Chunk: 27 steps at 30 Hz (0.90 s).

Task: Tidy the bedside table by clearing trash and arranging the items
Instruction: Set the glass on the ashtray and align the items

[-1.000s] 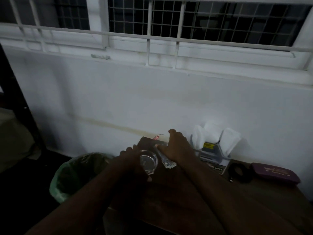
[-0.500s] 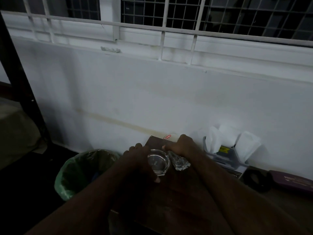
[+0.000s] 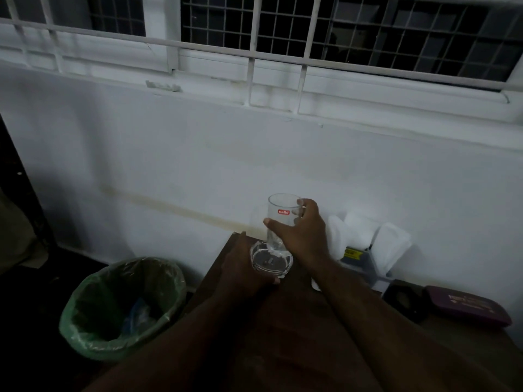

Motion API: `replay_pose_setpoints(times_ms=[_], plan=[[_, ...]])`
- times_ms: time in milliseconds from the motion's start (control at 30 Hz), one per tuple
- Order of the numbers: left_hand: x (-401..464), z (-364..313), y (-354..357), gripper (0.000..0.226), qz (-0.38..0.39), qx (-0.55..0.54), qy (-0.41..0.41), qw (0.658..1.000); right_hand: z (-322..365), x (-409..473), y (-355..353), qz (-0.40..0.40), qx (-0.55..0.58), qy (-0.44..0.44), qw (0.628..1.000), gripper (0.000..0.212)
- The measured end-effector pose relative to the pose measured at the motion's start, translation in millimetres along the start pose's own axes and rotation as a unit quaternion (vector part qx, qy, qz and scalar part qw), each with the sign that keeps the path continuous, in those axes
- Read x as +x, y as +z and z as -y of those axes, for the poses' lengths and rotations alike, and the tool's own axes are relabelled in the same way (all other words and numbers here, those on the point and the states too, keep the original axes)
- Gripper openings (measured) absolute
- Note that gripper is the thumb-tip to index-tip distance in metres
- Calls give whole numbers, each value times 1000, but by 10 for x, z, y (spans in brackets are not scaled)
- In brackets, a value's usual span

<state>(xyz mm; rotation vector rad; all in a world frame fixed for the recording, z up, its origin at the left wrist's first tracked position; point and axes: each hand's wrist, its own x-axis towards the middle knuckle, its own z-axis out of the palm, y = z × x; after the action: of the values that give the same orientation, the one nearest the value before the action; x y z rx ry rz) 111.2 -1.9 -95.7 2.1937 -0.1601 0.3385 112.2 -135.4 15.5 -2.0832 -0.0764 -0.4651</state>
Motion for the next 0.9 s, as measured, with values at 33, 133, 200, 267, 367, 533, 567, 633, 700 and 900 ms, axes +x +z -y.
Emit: replay_pose_setpoints(times_ms=[33,133,200,267,367,533,567,633,700,900], plan=[[10,10,19,52,-3,-3,1,1000,-28,-16,24,4,4,6,1000,85],[10,82,45,74,-10,-25,-7,1000,-94,-57,78,10,6,10,1000,84],[33,168,96,87,-10,-34,-20,999,-122,-72,97,9,6,9,1000,85],[36,231,153,97,-17,-36,-44,998,-153,-74,112,9,6,10,1000,84],[56,308,196,102,-28,-24,-53,998,-203,-72,138,14,9,12,1000,83],[68,307,207,95,-22,-28,-28,999,-251,-101,168,8,10,12,1000,81],[64,300,203,95,-20,-28,-24,999,-255,-103,177,4,9,12,1000,81],[80,307,206,93,-20,-29,-13,999,-256,-110,193,-3,7,12,1000,80],[84,293,197,90,-25,-33,-11,999,-262,-115,203,-7,7,10,1000,80],[69,283,187,91,-38,-10,-12,999,-292,-115,212,-3,6,6,1000,81]])
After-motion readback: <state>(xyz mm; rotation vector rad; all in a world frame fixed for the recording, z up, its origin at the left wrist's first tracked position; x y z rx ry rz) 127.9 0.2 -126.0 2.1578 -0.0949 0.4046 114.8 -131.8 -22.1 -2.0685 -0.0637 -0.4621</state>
